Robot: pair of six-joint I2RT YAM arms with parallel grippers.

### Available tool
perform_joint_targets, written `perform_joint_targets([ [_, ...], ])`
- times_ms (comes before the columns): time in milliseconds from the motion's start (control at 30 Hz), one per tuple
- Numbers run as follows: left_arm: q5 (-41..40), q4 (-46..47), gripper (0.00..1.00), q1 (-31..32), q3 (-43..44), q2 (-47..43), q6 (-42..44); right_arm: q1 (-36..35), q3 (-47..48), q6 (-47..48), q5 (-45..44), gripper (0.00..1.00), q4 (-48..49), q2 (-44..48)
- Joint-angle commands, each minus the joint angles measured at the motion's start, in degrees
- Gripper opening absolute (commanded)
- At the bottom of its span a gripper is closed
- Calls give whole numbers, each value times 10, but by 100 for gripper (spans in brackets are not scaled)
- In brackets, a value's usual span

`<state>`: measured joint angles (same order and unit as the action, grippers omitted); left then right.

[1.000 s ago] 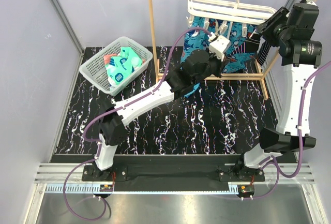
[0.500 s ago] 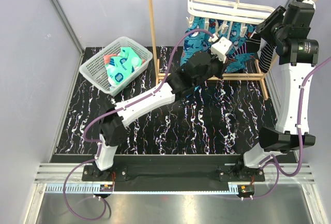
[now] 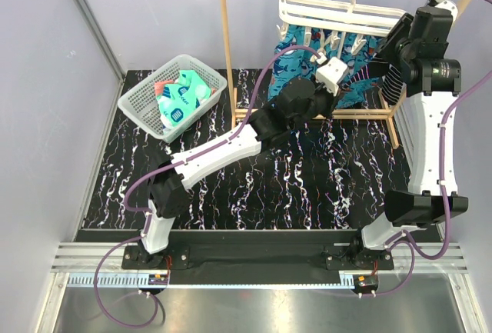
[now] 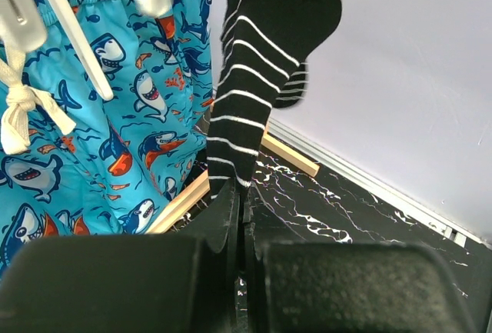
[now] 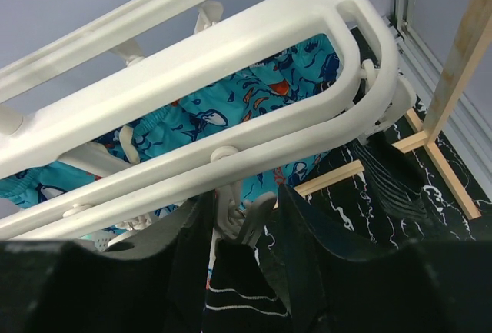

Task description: Remove the socks clipped to the hanger

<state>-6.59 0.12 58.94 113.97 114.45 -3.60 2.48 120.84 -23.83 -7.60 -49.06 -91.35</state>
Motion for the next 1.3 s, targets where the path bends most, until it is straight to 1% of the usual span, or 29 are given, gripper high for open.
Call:
perform_joint_targets([
  [0,-15,42,0,5,10,-13,11,-10,0,25,-27,46,41,21],
  [300,-19,39,0,6,12,-12,15,-22,-32,42,-26,48,78,35],
  [467,-47,34,0,7,11,-12,26,-22,-22,38,-24,55,63,42],
  [567,-77,37,0,7,11,-9,63,-21,0,24,-30,59,27,42],
  [833,-135,60,0,25,34,16,182,-21,42,12,-19,64,-31,50],
  [900,-149,76,0,35,35,25,221,-22,60,10,-18,64,-45,46],
  [1000,-176,95,0,50,42,37,268,-21,93,14,-10,61,-72,23],
  [1067,-183,99,0,53,43,38,276,-21,114,18,-10,58,-85,6],
  [1267,-193,115,0,62,35,41,291,-11,121,21,-1,53,-94,-7],
])
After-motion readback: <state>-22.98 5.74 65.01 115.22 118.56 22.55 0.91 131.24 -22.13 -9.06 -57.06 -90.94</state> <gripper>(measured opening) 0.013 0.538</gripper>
